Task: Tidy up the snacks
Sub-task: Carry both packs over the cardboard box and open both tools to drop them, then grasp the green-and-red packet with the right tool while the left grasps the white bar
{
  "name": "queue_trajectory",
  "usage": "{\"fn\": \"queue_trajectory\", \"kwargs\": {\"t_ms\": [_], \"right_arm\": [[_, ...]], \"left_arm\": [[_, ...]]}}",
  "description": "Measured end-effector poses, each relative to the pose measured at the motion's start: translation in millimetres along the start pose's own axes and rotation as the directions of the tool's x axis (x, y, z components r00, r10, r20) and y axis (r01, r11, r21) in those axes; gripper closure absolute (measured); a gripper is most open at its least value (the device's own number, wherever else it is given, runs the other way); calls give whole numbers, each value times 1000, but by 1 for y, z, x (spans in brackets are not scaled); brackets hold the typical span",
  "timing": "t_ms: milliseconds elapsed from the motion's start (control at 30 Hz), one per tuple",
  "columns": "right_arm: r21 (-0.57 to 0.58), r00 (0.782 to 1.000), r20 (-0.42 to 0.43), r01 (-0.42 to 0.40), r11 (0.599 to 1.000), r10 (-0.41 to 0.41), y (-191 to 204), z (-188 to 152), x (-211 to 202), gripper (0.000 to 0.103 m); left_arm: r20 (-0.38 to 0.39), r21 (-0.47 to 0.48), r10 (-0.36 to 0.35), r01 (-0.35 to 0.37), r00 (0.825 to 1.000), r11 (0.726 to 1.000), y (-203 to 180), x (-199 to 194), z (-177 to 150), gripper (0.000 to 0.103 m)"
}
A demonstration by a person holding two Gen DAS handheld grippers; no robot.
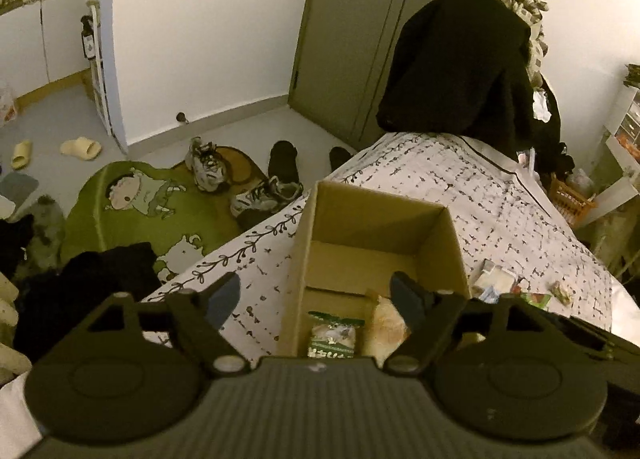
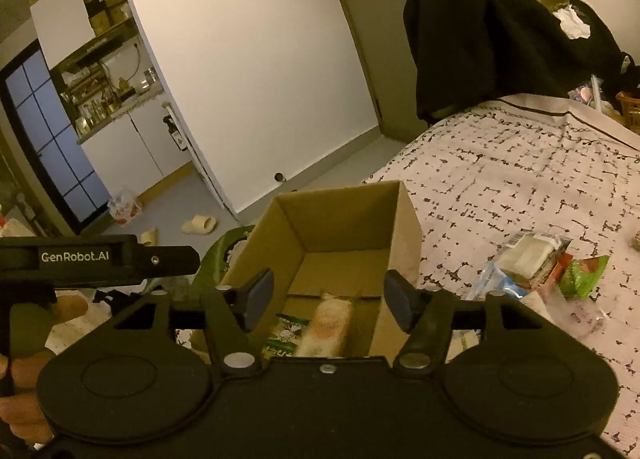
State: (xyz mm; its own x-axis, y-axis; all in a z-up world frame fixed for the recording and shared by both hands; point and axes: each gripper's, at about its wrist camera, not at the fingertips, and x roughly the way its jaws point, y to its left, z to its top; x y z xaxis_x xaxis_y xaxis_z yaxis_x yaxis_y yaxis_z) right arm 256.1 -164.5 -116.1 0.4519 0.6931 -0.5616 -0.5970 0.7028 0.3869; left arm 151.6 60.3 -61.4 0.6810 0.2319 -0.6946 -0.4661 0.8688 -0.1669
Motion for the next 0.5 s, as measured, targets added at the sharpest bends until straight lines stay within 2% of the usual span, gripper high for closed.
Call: {"fn": "queue_trajectory", "kwargs": {"t_ms": [100, 167, 300, 367, 500], "right_arm": [[-13, 1000, 11, 21, 1000, -21, -2, 4, -9, 30], [-11, 999, 22, 29, 1000, -29, -6, 6, -18, 21], [12, 999, 8, 41, 999, -41, -18, 12, -30, 18], [6, 998, 5, 60, 998, -60, -24, 14, -35, 10], [0, 995, -11, 97, 995, -97, -34, 18, -40, 2]], "left_arm": [[23, -3, -3, 4, 1000, 1000, -7, -5, -1, 12], [26, -3, -31, 32, 999, 999, -12, -9, -1, 8], [59, 23, -54, 53, 997, 998, -23, -17, -3, 0], [58, 26, -60, 59, 997, 998, -27, -19, -5, 0], [50, 23, -73, 72, 996, 997, -31, -21, -6, 0]]}}
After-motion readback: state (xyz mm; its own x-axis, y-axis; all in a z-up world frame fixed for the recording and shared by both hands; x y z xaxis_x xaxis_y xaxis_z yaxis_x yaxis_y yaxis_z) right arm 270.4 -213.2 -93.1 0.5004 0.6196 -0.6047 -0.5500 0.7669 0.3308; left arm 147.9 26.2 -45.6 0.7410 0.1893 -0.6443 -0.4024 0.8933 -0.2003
